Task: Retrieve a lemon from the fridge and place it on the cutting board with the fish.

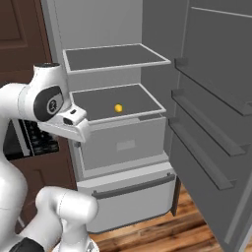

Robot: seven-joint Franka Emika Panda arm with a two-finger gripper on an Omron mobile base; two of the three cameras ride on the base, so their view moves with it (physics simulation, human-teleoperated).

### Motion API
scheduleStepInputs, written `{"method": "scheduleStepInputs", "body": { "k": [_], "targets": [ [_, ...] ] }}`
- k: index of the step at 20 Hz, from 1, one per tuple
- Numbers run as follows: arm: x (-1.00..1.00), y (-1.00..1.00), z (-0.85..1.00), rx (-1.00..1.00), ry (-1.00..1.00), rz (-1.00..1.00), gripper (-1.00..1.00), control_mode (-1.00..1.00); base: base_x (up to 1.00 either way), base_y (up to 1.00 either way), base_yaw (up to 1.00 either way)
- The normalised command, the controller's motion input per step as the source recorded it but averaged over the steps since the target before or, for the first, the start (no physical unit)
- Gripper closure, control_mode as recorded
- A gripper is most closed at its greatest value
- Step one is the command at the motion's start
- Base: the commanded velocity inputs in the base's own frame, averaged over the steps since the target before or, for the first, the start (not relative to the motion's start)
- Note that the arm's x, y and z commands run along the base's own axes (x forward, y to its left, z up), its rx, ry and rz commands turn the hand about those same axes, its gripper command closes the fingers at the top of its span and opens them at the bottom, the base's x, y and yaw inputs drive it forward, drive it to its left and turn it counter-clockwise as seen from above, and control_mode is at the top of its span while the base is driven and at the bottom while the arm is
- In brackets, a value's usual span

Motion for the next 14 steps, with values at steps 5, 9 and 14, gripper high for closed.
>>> {"method": "scheduleStepInputs", "body": {
  "k": [5, 9, 14],
  "targets": [
    [-0.01, 0.01, -0.11, 0.0, -0.02, 0.0, -1.0, -1.0, 0.0, 0.0, 0.0],
    [0.0, 0.0, -0.01, 0.0, 0.0, 0.04, -1.0, -1.0, 0.0, 0.0, 0.0],
    [0.0, 0.0, -0.02, 0.0, 0.0, 0.03, -1.0, 1.0, 0.01, -0.14, 0.22]
  ]
}}
